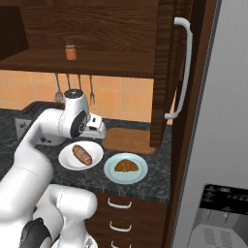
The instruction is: From the different types of pastries on the counter, select a croissant and place it on the cutting board. Then retrieve a jar of jam from the cabinet and place it alongside the croissant on the cutting board.
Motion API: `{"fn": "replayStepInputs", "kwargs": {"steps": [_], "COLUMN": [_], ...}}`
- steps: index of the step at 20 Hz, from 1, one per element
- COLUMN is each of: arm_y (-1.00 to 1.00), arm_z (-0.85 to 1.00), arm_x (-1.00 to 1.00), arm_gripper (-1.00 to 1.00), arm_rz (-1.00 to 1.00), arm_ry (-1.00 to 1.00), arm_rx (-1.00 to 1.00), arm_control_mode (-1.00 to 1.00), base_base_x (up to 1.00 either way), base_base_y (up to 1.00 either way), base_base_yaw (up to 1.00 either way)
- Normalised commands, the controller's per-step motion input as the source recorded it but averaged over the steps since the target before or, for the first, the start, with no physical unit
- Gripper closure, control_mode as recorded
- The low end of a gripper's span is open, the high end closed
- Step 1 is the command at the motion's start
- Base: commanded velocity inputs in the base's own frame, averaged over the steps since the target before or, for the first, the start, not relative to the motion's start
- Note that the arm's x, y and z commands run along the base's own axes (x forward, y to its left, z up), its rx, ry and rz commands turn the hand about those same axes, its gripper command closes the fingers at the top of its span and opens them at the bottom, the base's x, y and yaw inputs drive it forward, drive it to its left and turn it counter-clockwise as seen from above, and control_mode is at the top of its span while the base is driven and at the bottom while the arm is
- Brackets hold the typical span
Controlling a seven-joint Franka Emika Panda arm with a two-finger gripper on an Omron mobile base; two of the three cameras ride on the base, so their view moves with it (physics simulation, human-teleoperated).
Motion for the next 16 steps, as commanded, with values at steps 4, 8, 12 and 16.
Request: {"fn": "replayStepInputs", "kwargs": {"steps": [4,8,12,16], "arm_y": [-0.03,-0.13,-0.47,-0.36], "arm_z": [-0.58,0.00,0.13,0.20], "arm_x": [0.00,0.00,0.00,0.00], "arm_gripper": [-1.00,-1.00,-1.00,-1.00], "arm_rz": [-0.11,-0.17,-0.79,-0.90], "arm_ry": [0.00,0.00,0.15,0.21], "arm_rx": [-0.01,0.00,0.00,0.00], "arm_control_mode": [-1.00,-1.00,-1.00,-1.00], "base_base_x": [0.00,0.00,0.00,0.00], "base_base_y": [0.00,0.00,0.00,0.00], "base_base_yaw": [0.00,0.00,0.00,0.00]}}
